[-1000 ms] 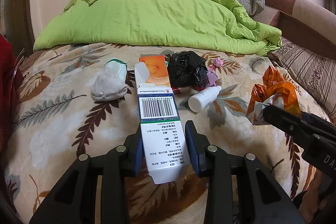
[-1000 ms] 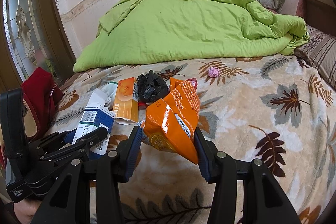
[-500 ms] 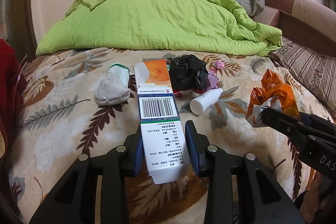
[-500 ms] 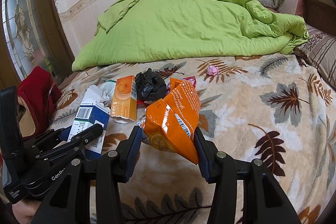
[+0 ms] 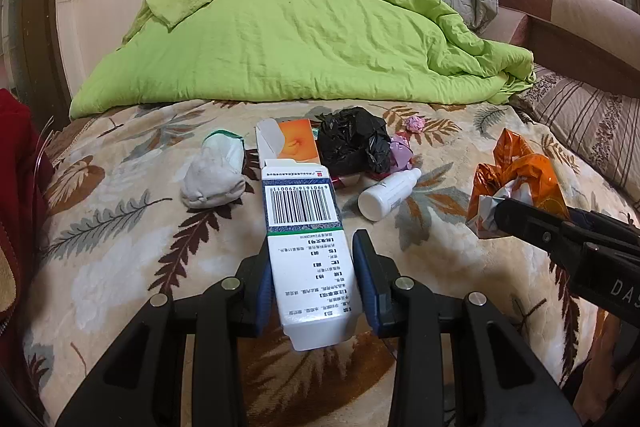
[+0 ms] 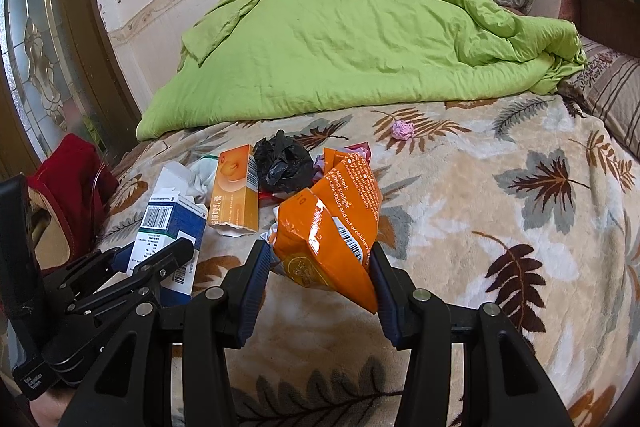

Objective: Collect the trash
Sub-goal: 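Lift the orange bag and white-and-blue carton off the bed with both tools, then move both tools over the red wastebasket and open them to drop the items, then withdraw both open tools from the wastebasket back toward the bed, then grasp the black plastic bag with the right tool while the left tool grasps the white glove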

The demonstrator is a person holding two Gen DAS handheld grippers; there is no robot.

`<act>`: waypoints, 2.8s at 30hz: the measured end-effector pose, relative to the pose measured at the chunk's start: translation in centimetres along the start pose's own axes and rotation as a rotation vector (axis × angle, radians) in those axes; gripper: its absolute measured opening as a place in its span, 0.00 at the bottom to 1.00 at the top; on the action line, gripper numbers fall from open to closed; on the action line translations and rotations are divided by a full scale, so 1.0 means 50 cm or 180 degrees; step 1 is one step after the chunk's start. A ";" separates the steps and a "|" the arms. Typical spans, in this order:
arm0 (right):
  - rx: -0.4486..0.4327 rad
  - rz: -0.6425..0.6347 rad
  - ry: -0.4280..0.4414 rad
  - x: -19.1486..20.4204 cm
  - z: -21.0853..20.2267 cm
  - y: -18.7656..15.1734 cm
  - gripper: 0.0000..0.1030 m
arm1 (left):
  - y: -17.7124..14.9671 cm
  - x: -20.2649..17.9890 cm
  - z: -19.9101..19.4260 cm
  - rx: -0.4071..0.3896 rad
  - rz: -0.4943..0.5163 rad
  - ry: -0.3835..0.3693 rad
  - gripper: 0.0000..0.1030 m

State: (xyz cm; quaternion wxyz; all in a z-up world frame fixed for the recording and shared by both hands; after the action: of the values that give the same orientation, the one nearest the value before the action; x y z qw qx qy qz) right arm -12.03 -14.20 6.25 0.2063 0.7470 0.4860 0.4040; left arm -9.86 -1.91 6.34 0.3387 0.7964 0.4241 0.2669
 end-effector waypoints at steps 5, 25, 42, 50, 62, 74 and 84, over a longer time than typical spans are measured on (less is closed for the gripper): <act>-0.0001 -0.0005 0.0012 0.001 0.000 0.000 0.51 | 0.000 -0.004 0.001 -0.0003 0.0011 -0.0025 0.34; -0.0376 0.1039 -0.0548 -0.307 -0.442 -0.050 0.51 | 0.076 -0.352 -0.166 -0.0118 0.0745 -0.2099 0.34; -0.0483 0.1875 -0.1227 -0.514 -0.661 -0.183 0.61 | 0.066 -0.648 -0.211 0.0337 0.1239 -0.2892 0.71; -0.0530 0.1749 -0.0927 -0.481 -0.618 -0.140 0.62 | 0.078 -0.519 -0.185 0.0259 0.0982 -0.2425 0.71; -0.0072 0.1098 -0.0339 -0.306 -0.399 -0.069 0.61 | 0.052 -0.251 -0.143 0.0175 0.0580 -0.1385 0.71; 0.0357 0.0426 0.0281 -0.076 -0.136 0.044 0.62 | -0.007 0.062 0.000 0.0342 -0.0414 -0.0243 0.71; 0.0520 0.0201 0.0179 0.051 0.174 0.145 0.61 | -0.031 0.174 0.032 0.0347 -0.0829 0.0132 0.71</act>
State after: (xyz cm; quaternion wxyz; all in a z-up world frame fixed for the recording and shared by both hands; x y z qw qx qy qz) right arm -0.44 -14.42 7.23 0.1182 0.7647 0.4991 0.3901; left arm -5.16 5.69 5.34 0.3178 0.7461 0.5447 0.2137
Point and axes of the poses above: each gripper's, at about its wrist camera, not at the fingertips, and z roughly the way its jaws point, x to its left, y to its top, the point moved 1 cm from there along z, roughly the way its jaws point, and after that the axes turned 12 degrees about z, right-handed, at the moved point
